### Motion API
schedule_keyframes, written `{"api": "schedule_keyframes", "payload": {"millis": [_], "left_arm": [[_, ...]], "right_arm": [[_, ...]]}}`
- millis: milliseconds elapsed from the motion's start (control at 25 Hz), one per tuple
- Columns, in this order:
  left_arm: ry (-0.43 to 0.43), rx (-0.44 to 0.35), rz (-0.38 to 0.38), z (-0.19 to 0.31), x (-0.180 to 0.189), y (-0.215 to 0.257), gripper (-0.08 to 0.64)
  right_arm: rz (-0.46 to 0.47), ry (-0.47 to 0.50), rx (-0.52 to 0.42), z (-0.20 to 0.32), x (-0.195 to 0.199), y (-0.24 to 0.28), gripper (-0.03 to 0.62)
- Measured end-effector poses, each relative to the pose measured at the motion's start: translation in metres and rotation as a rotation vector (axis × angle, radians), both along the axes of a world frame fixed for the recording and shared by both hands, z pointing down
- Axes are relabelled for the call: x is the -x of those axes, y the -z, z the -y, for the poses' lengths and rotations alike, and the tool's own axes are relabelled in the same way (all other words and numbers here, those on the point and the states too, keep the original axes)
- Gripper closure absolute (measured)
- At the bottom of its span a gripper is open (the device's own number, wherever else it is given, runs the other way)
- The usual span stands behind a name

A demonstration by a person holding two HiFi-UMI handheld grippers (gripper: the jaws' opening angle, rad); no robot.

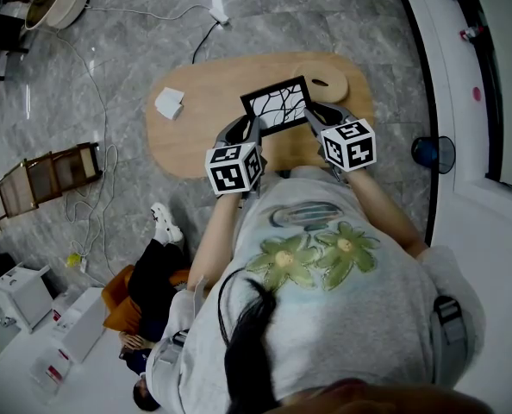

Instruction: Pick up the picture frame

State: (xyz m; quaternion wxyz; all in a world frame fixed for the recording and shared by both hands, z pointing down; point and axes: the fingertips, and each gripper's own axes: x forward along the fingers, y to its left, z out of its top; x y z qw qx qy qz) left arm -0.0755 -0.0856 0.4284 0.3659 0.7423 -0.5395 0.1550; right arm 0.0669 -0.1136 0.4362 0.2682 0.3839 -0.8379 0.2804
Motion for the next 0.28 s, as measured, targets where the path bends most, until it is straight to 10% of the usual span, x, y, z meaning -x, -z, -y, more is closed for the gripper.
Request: {"api": "schedule_keyframes", "payload": {"millis": [280], "left_arm": [[-0.004, 0.012, 0.0, 0.0027, -0.0059, -0.0041, 0.469]], "right_arm": [[-0.004, -0.004, 0.012, 0.0018, -0.006, -0.0048, 0.508]]}}
